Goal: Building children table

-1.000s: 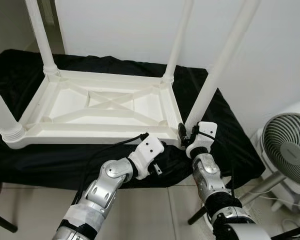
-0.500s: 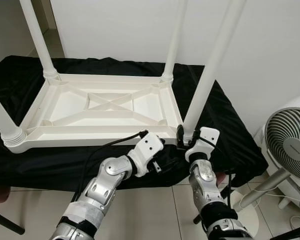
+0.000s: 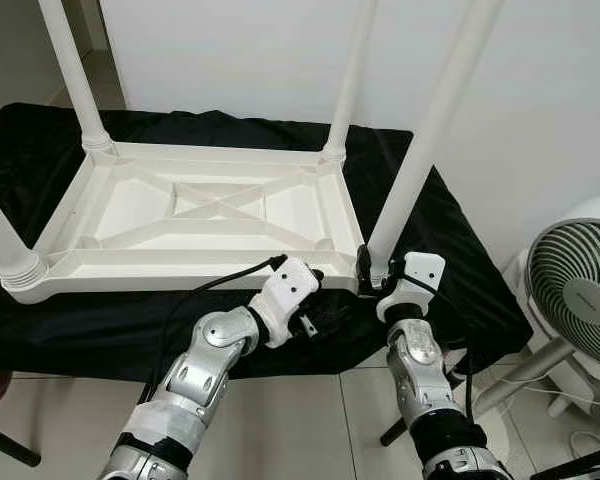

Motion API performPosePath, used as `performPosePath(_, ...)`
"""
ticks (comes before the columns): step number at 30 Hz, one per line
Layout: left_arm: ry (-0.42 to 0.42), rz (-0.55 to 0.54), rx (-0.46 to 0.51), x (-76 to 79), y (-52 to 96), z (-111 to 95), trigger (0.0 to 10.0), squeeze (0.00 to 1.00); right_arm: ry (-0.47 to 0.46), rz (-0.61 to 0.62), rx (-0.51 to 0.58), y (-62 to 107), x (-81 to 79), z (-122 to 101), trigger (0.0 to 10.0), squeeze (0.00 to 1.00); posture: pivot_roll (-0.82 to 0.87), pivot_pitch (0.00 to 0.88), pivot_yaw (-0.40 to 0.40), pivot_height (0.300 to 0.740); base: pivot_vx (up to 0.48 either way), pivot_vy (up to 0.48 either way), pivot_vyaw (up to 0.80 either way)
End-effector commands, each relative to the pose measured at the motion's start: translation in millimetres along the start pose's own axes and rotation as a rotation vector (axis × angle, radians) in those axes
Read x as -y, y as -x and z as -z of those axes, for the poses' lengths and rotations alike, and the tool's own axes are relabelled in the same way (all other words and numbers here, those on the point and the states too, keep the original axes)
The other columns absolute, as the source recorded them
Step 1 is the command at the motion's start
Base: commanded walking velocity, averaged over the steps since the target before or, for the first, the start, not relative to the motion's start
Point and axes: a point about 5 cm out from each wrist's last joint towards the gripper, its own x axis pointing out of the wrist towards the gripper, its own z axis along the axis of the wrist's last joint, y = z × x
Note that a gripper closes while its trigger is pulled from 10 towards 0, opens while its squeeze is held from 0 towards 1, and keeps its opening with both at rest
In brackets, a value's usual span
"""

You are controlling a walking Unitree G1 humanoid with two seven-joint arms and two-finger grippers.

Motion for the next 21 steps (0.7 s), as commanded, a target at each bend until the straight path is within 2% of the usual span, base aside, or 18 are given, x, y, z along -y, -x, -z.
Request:
performPosePath(1, 0.003, -0.094, 0.011, -5.3, -1.7, -1, 10.0, 0.00, 0.003, -0.001, -0.012, -2.3, 2.0, 0, 10.0, 0.00, 0.08, 0.000, -0.105, 0.740, 0.000, 0.000, 0.00)
performPosePath(21, 0.007, -0.064, 0.026, -2.9, -12.0, -2, 10.0, 0.00, 0.035, -0.043, -0.015, -5.7, -1.5, -3, 10.0, 0.00, 0.00, 0.000, -0.070, 0.740, 0.000, 0.000, 0.00)
